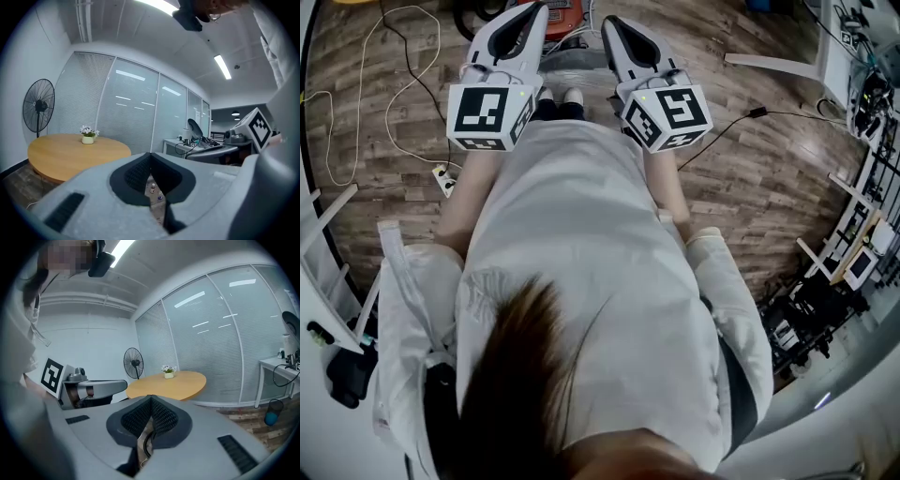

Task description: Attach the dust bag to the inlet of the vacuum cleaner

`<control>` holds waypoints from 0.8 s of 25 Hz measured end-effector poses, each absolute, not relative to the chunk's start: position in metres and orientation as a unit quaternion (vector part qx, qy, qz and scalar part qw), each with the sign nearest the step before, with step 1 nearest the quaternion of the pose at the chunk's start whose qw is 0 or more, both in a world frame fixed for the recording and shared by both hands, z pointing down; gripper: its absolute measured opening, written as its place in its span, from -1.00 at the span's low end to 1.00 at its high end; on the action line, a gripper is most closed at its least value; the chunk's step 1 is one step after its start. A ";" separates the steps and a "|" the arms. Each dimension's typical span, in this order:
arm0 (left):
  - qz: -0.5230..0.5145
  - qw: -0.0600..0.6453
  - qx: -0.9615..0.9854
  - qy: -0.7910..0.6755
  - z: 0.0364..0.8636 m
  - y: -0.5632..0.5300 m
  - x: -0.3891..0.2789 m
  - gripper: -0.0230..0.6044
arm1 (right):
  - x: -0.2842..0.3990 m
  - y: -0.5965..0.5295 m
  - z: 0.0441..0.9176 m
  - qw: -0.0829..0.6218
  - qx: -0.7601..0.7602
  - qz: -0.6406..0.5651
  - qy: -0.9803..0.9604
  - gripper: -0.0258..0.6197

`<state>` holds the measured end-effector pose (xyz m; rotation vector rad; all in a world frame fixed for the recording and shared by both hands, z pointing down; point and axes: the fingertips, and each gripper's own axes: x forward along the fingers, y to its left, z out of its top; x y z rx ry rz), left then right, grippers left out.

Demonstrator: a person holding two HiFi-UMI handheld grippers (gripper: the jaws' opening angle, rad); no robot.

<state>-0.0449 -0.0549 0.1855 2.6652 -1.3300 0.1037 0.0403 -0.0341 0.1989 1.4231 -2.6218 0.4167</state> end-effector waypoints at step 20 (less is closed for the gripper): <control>0.028 0.051 0.897 -0.438 0.165 -0.048 -0.036 -0.87 | 0.075 -0.040 0.187 0.056 0.486 0.112 -0.865 -0.92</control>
